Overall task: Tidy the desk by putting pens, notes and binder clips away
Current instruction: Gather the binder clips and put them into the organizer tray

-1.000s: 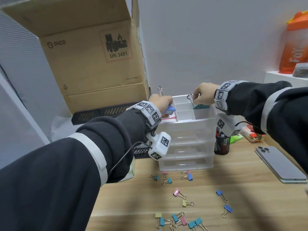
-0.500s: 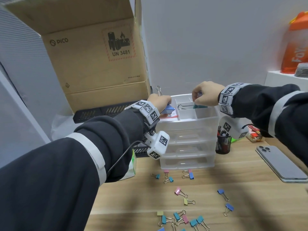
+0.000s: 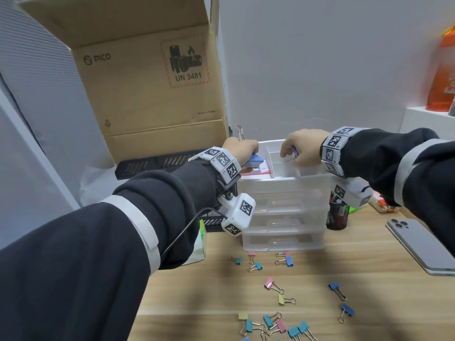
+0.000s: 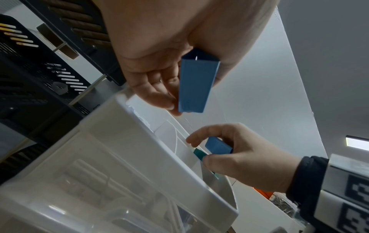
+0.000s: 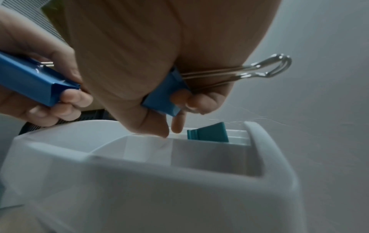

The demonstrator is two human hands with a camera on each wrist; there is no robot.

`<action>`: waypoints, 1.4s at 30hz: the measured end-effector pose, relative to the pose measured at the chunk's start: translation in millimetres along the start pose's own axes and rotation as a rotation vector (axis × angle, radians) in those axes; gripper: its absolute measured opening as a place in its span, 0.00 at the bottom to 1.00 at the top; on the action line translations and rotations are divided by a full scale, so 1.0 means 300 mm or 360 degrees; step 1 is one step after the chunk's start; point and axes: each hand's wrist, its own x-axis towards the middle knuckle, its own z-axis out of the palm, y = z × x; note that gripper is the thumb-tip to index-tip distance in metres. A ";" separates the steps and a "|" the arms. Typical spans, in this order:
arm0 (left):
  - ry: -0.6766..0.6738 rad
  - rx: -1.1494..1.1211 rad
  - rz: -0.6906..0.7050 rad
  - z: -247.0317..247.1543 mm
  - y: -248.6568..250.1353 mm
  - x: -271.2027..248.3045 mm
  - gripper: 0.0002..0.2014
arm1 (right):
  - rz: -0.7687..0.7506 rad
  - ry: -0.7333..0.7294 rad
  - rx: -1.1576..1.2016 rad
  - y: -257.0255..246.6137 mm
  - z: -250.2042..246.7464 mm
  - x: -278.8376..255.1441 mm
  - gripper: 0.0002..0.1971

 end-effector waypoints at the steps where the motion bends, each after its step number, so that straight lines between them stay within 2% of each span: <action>1: 0.0002 -0.0007 -0.0008 -0.005 0.000 -0.006 0.13 | 0.0012 -0.0030 0.0009 -0.001 0.003 0.004 0.16; 5: -0.0004 -0.0051 -0.0038 -0.013 -0.005 -0.008 0.08 | 0.0050 -0.0222 -0.0024 -0.023 0.013 0.020 0.16; 9: -0.0005 -0.0046 -0.0017 -0.022 -0.008 -0.007 0.01 | 0.0085 -0.0267 -0.0091 -0.044 0.014 0.042 0.16; 12: -0.0018 -0.0086 -0.0035 -0.028 -0.013 -0.006 0.05 | 0.0104 -0.0277 -0.0120 -0.047 0.019 0.048 0.15; 16: -0.0005 -0.0106 -0.0047 -0.036 -0.017 -0.005 0.07 | 0.0155 -0.0167 -0.0039 -0.034 0.015 0.056 0.13; 25: 0.0000 -0.0124 -0.0044 -0.036 -0.010 -0.011 0.05 | 0.0304 0.0050 0.0434 0.041 -0.009 0.035 0.04; 29: 0.0005 -0.0127 -0.0030 -0.030 -0.004 -0.017 0.07 | 0.0250 0.0009 0.0326 0.041 -0.013 0.013 0.06; 33: -0.0005 -0.0135 -0.0034 -0.023 0.002 -0.025 0.08 | 0.0227 0.0054 0.0488 0.035 0.003 0.014 0.04; 36: -0.0005 -0.0125 -0.0033 -0.021 0.005 -0.025 0.10 | 0.0314 0.0153 0.0718 0.043 0.002 0.018 0.04; 39: 0.0005 -0.0116 -0.0045 -0.018 0.009 -0.028 0.07 | 0.0410 0.0178 0.0964 0.076 0.005 0.025 0.05; 42: 0.0011 -0.0107 -0.0043 -0.013 0.012 -0.029 0.08 | 0.0504 0.0209 0.0972 0.114 0.007 0.027 0.08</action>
